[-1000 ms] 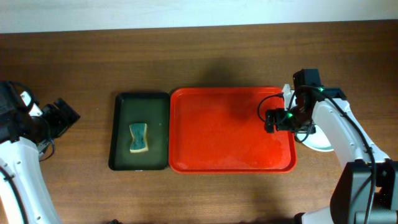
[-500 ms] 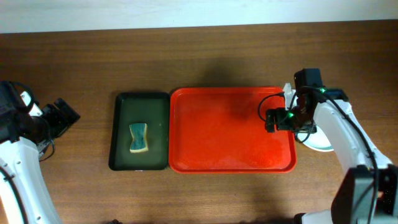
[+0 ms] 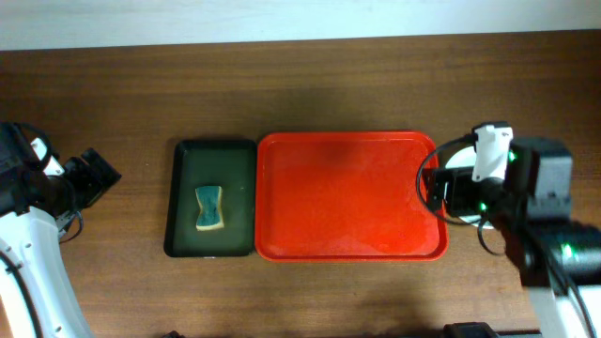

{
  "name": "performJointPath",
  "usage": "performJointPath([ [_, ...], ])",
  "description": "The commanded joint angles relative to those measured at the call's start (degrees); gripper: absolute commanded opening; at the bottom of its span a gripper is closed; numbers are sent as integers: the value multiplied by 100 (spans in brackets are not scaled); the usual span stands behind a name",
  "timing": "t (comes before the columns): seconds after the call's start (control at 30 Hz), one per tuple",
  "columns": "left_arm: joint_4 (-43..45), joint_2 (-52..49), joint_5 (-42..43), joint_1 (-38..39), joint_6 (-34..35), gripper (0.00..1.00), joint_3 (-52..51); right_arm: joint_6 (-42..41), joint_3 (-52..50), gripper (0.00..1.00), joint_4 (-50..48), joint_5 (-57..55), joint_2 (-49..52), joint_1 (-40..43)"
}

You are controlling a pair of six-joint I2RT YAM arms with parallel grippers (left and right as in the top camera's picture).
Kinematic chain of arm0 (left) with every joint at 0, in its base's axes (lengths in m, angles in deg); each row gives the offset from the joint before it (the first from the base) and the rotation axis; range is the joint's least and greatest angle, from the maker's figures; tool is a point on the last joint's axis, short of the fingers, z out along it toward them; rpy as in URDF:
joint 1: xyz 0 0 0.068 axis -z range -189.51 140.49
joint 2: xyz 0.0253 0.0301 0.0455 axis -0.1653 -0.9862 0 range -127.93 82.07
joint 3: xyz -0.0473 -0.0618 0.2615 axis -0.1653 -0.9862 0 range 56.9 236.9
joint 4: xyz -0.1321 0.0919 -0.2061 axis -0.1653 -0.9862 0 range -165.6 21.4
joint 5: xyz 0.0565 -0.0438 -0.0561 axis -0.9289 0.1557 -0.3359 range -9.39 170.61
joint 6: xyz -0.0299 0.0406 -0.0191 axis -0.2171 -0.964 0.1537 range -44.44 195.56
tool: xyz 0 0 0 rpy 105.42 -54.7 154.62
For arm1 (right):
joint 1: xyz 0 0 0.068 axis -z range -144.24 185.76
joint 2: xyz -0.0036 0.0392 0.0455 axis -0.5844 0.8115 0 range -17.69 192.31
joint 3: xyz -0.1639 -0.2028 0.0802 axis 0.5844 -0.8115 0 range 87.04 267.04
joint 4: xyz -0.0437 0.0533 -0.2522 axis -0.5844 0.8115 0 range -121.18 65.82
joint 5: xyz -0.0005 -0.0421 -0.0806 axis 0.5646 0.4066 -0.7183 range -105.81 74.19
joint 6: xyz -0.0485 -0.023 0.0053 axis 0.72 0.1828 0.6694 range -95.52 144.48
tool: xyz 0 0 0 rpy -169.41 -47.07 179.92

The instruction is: Clean dirty plates on tray and stack at the side

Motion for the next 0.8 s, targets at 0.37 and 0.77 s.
performJointPath([
  [0.37,11,39,39,-24,37,99,87,105,-605,98,-103,-400,-3377,-807],
  [0.77,11,39,39,-24,37,99,87,103,-4203,98,-6102,-210,-5508,-890],
])
